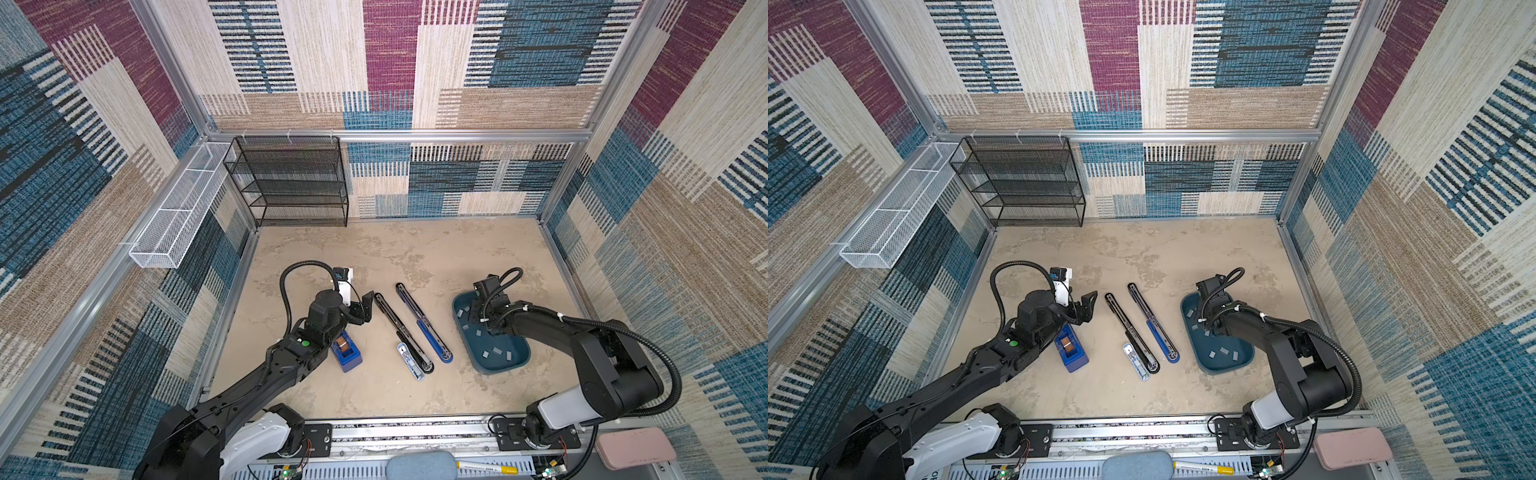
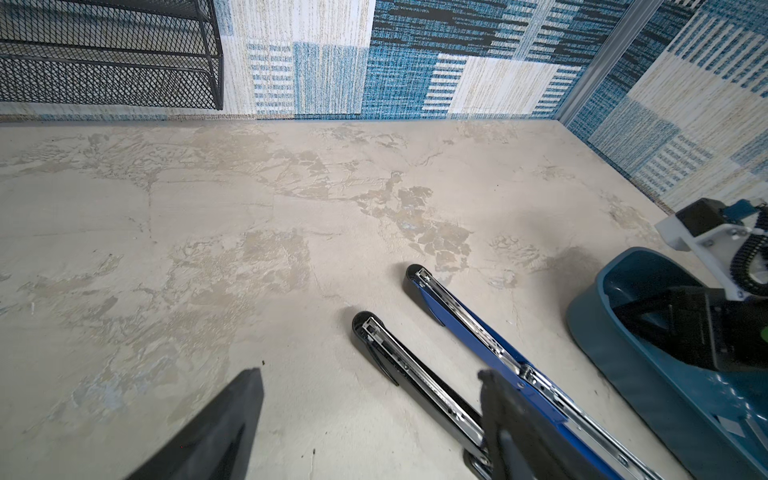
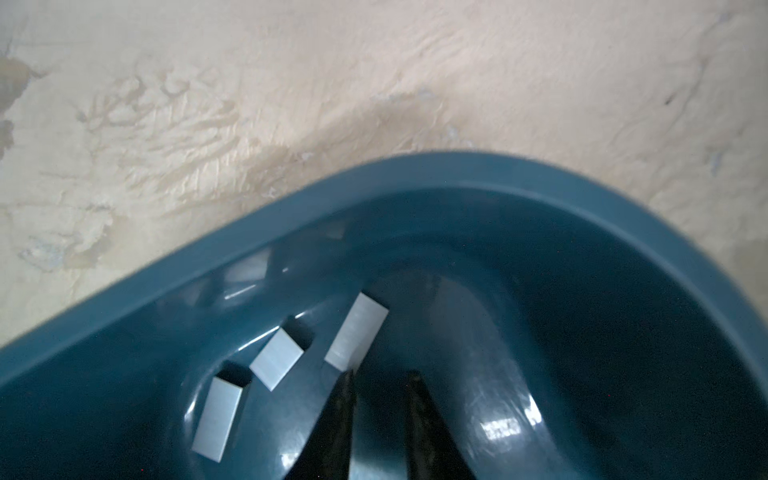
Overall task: Load the staples into the stapler
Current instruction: 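Lower the right gripper into the teal tray and grasp a grey staple strip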
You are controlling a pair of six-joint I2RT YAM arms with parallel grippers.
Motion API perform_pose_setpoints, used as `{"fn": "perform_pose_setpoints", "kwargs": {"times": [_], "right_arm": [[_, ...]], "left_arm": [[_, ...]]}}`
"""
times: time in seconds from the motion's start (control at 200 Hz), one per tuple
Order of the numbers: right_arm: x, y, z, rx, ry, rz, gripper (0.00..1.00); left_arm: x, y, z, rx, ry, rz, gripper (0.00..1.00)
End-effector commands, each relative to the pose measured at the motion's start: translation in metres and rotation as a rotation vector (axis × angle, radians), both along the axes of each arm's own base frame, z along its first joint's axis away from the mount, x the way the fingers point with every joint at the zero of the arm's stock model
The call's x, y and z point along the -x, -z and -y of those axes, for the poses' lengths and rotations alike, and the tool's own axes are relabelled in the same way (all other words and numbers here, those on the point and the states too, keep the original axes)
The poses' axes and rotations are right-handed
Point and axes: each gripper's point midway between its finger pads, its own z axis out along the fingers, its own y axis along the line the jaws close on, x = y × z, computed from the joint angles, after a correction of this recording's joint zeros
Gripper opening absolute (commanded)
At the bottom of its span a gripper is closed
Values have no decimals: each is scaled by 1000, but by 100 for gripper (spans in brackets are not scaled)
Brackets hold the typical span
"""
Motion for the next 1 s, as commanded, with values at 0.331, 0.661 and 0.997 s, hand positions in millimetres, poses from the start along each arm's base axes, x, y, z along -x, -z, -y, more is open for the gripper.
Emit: {"fn": "perform_pose_setpoints", "kwargs": {"times": [0.331,0.661,0.997], "right_arm": [[-16,-24,-4,-29,5,86,42],[-17,-2,2,18,43,20,38],[-15,2,9,37,73,12,30]], "left_arm": [[-3,-13,3,34,5,37,85],[-1,-17,2,39,5,48,85],[-1,-20,2,42,4,54,85]]}}
